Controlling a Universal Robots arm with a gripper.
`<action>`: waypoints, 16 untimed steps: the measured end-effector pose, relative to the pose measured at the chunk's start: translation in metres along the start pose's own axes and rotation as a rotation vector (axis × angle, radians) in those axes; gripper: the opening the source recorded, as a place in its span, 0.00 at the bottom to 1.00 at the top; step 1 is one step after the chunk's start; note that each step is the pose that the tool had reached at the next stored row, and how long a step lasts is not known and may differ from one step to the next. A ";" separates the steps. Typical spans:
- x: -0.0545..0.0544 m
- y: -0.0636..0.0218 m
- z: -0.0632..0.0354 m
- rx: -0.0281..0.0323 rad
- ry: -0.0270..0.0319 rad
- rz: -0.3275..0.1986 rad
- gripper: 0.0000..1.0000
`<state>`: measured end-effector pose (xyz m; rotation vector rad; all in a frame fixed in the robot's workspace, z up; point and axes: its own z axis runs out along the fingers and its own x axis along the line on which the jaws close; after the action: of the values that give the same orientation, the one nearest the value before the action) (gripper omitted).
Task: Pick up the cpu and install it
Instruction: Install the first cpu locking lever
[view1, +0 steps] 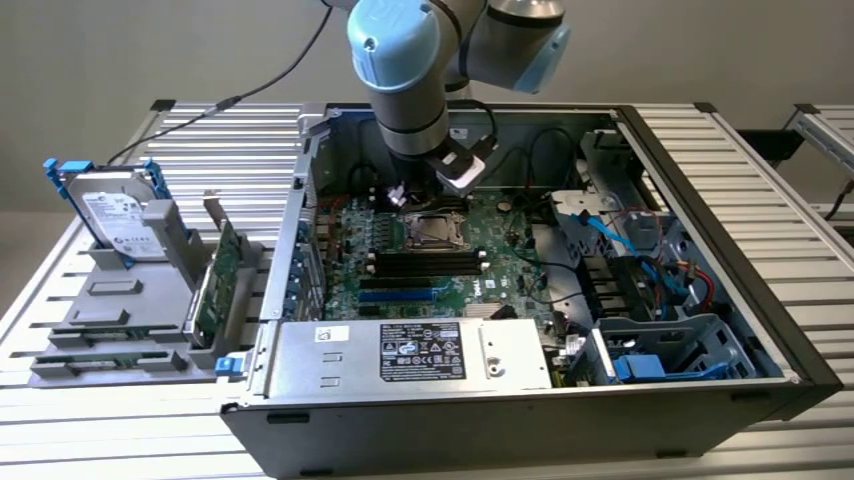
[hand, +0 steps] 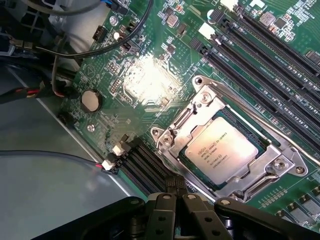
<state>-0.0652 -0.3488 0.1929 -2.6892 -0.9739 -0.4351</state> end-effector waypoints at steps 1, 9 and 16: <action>0.000 -0.0001 0.0000 -0.0001 0.0000 0.000 0.11; 0.005 -0.0029 -0.0140 0.0029 -0.0025 -0.002 0.11; 0.012 -0.0085 -0.0253 0.0180 -0.0156 -0.016 0.11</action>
<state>-0.0667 -0.3438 0.2217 -2.6745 -0.9993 -0.4072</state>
